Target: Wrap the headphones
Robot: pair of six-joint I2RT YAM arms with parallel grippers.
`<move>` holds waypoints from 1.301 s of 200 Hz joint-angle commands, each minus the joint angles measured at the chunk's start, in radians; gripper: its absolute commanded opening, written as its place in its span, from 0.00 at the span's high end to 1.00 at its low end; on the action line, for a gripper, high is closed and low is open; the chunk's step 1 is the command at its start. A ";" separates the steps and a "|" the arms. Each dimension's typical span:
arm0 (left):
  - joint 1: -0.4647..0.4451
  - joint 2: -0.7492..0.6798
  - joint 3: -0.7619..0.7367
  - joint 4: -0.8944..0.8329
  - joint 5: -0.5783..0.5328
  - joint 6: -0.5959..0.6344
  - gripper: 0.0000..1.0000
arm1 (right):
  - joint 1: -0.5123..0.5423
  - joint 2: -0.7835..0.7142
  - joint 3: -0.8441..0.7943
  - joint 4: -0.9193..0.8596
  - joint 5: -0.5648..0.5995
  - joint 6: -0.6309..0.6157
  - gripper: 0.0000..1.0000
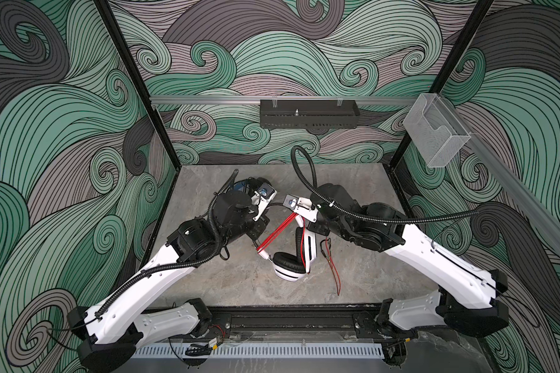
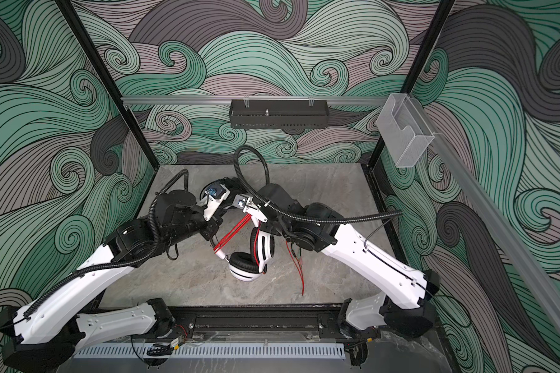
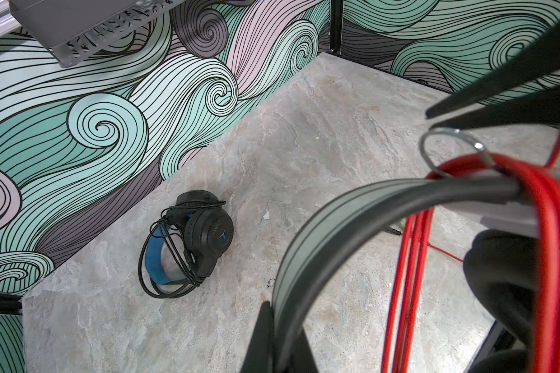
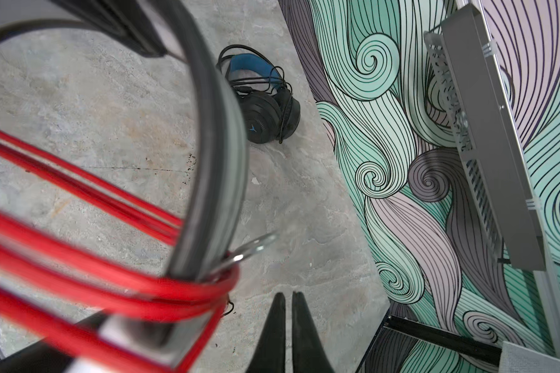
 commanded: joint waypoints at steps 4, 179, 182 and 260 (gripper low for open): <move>-0.006 -0.028 0.066 0.002 0.072 -0.009 1.00 | -0.041 -0.025 -0.030 0.084 -0.053 0.059 0.89; -0.006 0.023 0.306 0.137 0.267 -0.221 1.00 | -0.280 -0.355 -0.500 0.719 -0.530 0.420 0.78; -0.006 0.024 0.311 0.141 0.270 -0.230 1.00 | -0.284 -0.356 -0.501 0.725 -0.543 0.429 0.78; -0.005 0.083 0.462 0.283 0.332 -0.413 1.00 | -0.332 -0.327 -0.543 0.845 -0.671 0.586 0.82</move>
